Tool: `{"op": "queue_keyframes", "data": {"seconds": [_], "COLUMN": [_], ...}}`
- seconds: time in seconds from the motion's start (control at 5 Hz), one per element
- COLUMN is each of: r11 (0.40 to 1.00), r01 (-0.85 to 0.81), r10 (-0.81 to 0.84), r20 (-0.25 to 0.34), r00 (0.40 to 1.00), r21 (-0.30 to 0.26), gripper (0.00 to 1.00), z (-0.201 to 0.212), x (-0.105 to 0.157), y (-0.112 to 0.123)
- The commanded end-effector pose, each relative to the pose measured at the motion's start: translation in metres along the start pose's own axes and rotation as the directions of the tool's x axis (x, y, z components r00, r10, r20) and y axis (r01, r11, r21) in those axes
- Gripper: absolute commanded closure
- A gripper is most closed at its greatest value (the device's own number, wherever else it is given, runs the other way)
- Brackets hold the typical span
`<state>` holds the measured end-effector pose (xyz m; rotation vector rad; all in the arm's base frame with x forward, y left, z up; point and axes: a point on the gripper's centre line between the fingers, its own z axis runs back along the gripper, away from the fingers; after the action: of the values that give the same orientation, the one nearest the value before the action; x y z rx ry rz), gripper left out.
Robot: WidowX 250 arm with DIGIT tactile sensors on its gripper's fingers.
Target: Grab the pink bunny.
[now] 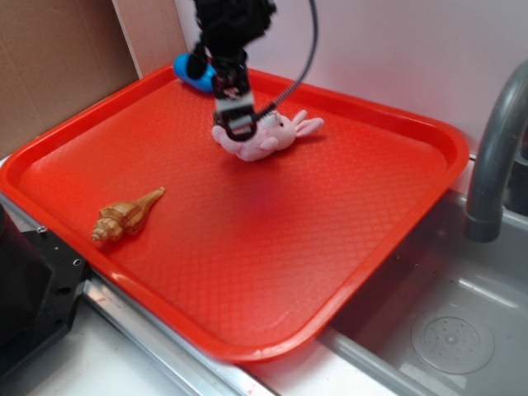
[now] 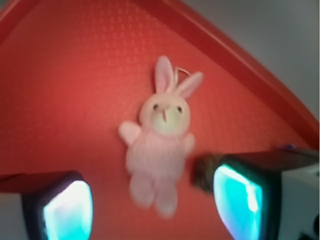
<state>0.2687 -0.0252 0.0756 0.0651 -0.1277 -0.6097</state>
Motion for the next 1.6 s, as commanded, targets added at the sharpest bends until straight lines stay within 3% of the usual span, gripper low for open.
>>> {"op": "queue_keyframes", "data": {"seconds": [0.0, 0.2, 0.4, 0.6, 0.8, 1.0, 1.2, 1.4], "r11": [0.996, 0.992, 0.986, 0.979, 0.978, 0.963, 0.938, 0.882], "r01": [-0.032, -0.028, -0.109, -0.182, -0.196, -0.265, -0.347, -0.472], "r10": [0.034, 0.030, 0.111, 0.181, 0.197, 0.261, 0.346, 0.472], "r20": [0.024, 0.017, 0.004, -0.015, 0.009, -0.065, -0.048, -0.011], "r00": [0.999, 0.999, 0.994, 0.983, 0.980, 0.963, 0.937, 0.882], "r21": [-0.080, -0.126, -0.125, -0.087, -0.072, -0.057, -0.023, 0.007], "gripper": [0.00, 0.69, 1.00, 1.00, 1.00, 1.00, 1.00, 1.00], "z": [-0.040, -0.051, -0.052, -0.029, 0.009, 0.046, 0.067, 0.079], "x": [0.032, 0.035, 0.032, 0.025, 0.013, 0.004, -0.005, -0.019], "y": [0.020, 0.017, 0.012, 0.002, -0.016, -0.047, -0.067, -0.069]}}
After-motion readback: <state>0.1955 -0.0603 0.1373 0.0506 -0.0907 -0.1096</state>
